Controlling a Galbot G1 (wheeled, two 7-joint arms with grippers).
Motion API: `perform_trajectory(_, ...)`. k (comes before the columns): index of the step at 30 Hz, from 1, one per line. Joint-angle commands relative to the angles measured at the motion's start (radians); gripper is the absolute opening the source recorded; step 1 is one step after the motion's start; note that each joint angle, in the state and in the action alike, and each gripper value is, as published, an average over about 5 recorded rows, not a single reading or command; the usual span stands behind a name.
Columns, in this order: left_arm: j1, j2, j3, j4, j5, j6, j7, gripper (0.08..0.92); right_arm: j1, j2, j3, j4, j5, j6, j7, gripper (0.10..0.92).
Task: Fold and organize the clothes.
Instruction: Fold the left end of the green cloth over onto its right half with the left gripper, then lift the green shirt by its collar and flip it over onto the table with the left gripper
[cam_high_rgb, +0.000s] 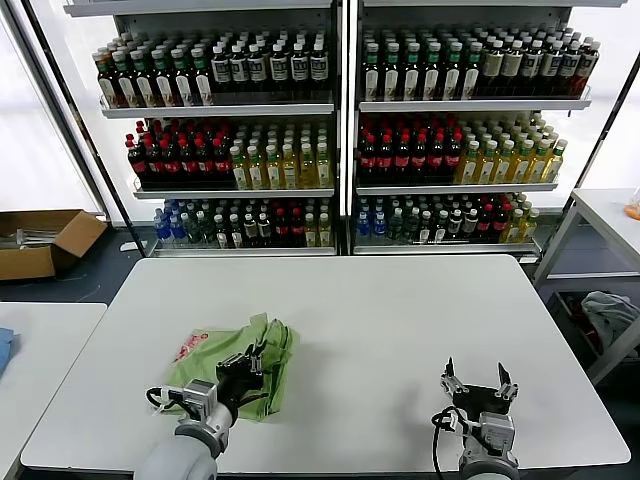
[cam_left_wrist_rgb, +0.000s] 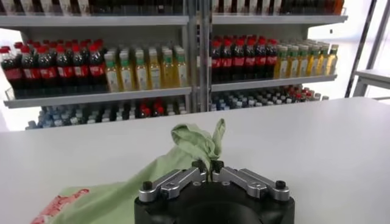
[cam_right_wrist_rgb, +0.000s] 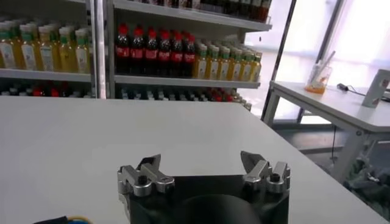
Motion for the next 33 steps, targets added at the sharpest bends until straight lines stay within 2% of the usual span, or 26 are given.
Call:
perform_trajectory(1,-0.013,-0.028,0.035,0.084,0.023,-0.007,0.005,0.148,-0.005,0.001,0.001,-0.006,0.0,0.007,0.0,0.823)
perform_trajectory(12,0.022,-0.045,0.073,0.091,-0.11,-0.008,-0.005,0.455,-0.003,0.002,-0.006,-0.018,-0.001,0.014,0.001,0.823)
perform_trajectory(23,0.049,-0.053,0.05,-0.119,-0.509,-0.016,-0.005,0.77,0.006,-0.001,-0.02,-0.036,-0.007,0.019,0.002,0.823)
perform_trajectory(28,0.03,-0.029,-0.061,-0.166,-0.53,-0.075,-0.022,0.82,0.019,-0.003,-0.033,-0.042,-0.008,0.017,0.001,0.823)
perform_trajectory(33,0.017,0.061,-0.21,-0.053,-0.237,-0.142,-0.039,0.823,0.031,-0.009,-0.045,-0.049,-0.005,0.016,-0.001,0.823)
